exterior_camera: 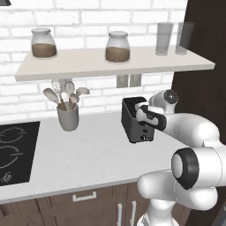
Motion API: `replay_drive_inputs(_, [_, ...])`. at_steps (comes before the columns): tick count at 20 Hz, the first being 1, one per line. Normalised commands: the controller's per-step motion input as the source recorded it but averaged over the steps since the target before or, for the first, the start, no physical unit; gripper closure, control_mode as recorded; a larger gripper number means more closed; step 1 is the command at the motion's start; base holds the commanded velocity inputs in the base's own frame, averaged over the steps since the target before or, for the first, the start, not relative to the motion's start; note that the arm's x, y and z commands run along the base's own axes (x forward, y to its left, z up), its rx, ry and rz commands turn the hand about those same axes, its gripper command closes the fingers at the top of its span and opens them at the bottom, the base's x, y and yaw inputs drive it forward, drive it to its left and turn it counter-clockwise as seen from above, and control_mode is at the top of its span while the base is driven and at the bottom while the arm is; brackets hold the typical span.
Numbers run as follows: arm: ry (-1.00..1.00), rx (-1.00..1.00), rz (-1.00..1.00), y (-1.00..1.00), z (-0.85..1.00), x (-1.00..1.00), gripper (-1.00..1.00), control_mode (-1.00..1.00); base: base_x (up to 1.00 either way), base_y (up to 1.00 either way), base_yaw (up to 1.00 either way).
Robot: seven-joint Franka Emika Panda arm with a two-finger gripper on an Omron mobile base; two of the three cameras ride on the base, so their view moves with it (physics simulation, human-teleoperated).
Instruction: Start the toaster. Once the lever pops up, take the bread to the plate on the dining counter.
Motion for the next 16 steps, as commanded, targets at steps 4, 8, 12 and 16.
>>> replay_drive_inputs(4, [0.00, 0.00, 0.00, 0.00, 0.00, 0.00, -1.00, -1.00, 0.00, 0.00, 0.00])
replay_drive_inputs(8, [0.00, 0.00, 0.00, 0.00, 0.00, 0.00, -1.00, -1.00, 0.00, 0.00, 0.00])
replay_drive_inputs(12, [0.00, 0.00, 0.00, 0.00, 0.00, 0.00, -1.00, -1.00, 0.00, 0.00, 0.00])
replay_drive_inputs(16, [0.00, 0.00, 0.00, 0.00, 0.00, 0.00, -1.00, -1.00, 0.00, 0.00, 0.00])
